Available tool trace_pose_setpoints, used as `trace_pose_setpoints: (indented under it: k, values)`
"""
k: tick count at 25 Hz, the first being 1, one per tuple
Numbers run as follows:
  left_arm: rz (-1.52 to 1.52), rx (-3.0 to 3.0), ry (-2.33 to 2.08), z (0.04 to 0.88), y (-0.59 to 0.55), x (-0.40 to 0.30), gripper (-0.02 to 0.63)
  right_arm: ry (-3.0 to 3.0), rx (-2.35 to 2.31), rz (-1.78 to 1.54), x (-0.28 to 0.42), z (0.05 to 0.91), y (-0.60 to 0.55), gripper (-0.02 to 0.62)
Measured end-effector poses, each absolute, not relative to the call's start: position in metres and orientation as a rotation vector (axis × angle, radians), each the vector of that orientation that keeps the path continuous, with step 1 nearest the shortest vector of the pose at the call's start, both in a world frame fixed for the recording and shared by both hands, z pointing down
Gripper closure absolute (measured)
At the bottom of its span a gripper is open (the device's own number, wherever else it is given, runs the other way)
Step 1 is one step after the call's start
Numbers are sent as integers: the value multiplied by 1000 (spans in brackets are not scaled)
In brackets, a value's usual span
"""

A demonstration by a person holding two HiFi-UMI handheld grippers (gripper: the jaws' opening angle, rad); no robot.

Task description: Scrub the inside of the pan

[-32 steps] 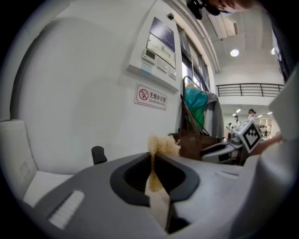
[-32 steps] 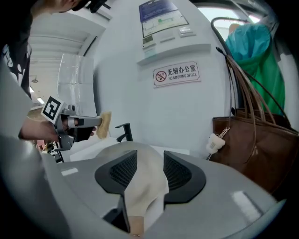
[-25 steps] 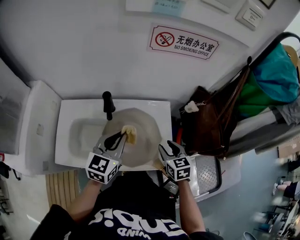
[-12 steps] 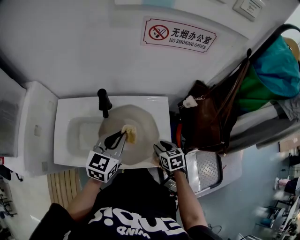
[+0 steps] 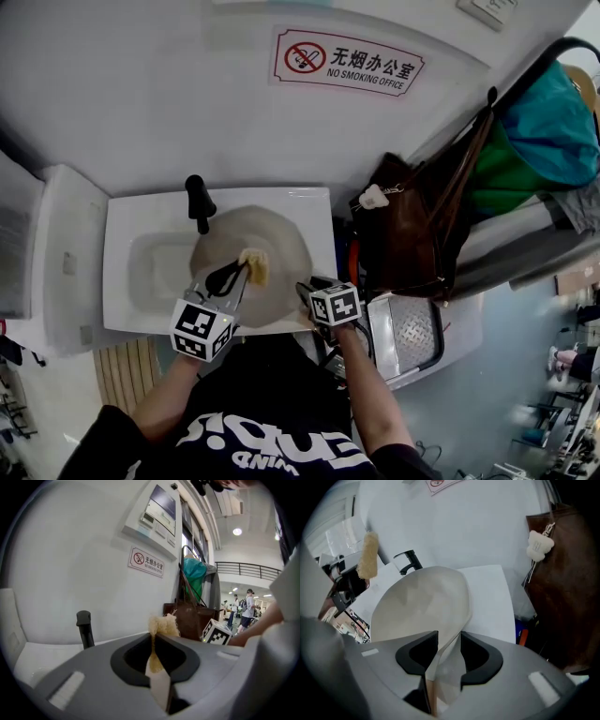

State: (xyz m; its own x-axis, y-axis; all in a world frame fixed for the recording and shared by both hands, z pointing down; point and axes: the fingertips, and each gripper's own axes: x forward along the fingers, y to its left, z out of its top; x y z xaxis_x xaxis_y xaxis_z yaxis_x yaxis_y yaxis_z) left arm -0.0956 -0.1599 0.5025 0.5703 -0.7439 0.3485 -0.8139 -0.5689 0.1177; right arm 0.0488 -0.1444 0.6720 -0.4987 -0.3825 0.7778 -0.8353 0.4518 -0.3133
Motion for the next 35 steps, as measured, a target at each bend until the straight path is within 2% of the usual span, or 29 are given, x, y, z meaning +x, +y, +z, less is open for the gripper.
trace_pose_setpoints:
  k: [20, 35]
  values:
    - [543, 2531, -1175, 542, -163, -82, 588, -1950, 959, 1105, 52, 668, -154, 494]
    - [1266, 2516, -456, 661, -97, 0, 588, -1965, 970, 1182, 52, 667, -155, 503]
